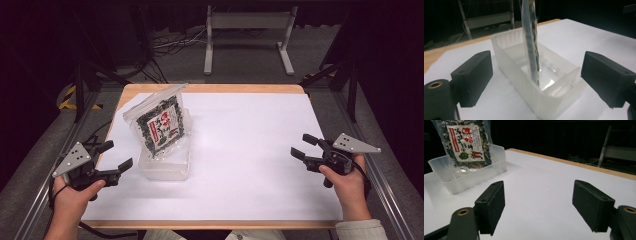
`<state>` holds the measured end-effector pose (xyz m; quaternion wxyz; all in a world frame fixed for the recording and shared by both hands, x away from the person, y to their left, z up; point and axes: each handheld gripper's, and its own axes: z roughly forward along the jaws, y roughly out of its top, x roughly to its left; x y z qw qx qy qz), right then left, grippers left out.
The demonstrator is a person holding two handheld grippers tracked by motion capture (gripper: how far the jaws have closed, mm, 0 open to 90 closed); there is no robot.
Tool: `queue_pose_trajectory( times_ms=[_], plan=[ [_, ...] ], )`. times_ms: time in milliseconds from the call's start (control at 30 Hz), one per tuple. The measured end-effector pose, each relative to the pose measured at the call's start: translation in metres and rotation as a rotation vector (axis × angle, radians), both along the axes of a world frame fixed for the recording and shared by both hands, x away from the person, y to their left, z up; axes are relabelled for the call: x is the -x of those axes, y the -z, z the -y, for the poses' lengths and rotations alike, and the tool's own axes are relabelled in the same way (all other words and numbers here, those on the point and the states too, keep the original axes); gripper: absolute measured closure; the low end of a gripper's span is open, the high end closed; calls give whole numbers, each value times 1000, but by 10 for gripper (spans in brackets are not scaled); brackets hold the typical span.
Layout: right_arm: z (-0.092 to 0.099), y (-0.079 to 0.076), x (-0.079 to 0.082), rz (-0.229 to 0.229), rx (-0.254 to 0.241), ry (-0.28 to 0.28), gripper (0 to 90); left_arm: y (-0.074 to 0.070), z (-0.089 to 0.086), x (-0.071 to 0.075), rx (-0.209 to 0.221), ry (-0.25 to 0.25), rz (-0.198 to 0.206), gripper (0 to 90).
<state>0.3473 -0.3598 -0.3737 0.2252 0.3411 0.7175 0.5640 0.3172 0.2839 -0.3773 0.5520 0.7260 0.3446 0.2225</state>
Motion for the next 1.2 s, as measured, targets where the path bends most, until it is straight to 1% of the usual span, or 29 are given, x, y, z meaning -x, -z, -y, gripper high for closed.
queue_pose_trajectory(
  times_ms=[33,100,200,233,267,300,333,367,400,433,467,500,533,567,600,633,700,733,767,800,867,900,933,967,1000,1033,1167,1200],
  plan=[
    [1,1,1,-3,1,6,266,6,-1,1,6,-2,-10,109],
    [3,5,2,-10,4,12,262,14,-3,4,13,-6,-16,102],
    [5,13,4,-16,7,19,260,27,-4,7,36,-13,-38,101],
    [6,16,5,-10,8,26,260,32,-4,8,39,-19,-41,102],
    [7,19,6,-11,3,33,260,32,-4,8,39,-19,-41,102],
    [7,19,6,-11,3,33,260,38,-3,8,40,-21,-45,102],
    [8,23,7,-8,4,41,256,42,-2,8,40,-20,-53,102],
    [9,28,8,-4,18,50,249,46,-2,9,38,-17,-60,101],
    [9,28,8,-4,18,50,249,48,-1,9,36,-17,-59,101],
    [10,33,10,-3,36,61,245,54,0,9,20,-12,-69,99],
    [10,35,11,-2,37,65,245,56,1,10,10,-12,-64,99],
    [11,38,11,-2,35,69,245,58,1,10,-10,-12,-63,99],
    [11,41,12,-6,32,72,245,59,2,9,-36,-14,-63,99],
    [12,43,12,-7,34,74,245,61,2,9,-79,-21,-53,99],
    [12,46,13,-4,33,87,245,65,1,8,-105,-24,-56,100],
    [11,51,14,7,46,98,245,67,1,8,-100,-23,-62,100],
    [9,58,16,8,75,110,255,70,0,8,-92,-19,-64,100],
    [9,62,16,4,71,114,256,72,-1,8,-97,-19,-66,100],
    [8,65,17,-3,57,116,256,73,-1,8,-91,-20,-63,100],
    [8,66,16,-5,60,116,257,74,-1,8,-85,-23,-67,100],
    [6,66,17,6,70,124,258,76,-1,8,-60,-22,-73,101],
    [6,66,17,8,74,123,258,76,-1,8,-60,-22,-73,102],
    [6,66,17,8,74,123,258,77,-1,8,-55,-25,-77,102],
    [5,66,18,13,84,123,258,78,-2,8,-43,-31,-77,102],
    [5,66,18,14,89,122,258,78,-2,8,-40,-31,-76,103],
    [4,66,18,13,86,124,257,78,-2,8,-22,-34,-75,102],
    [5,65,18,15,84,124,256,77,-2,8,-22,-36,-66,102],
    [5,64,18,16,80,127,255,77,-1,8,-13,-35,-66,102]
  ],
)
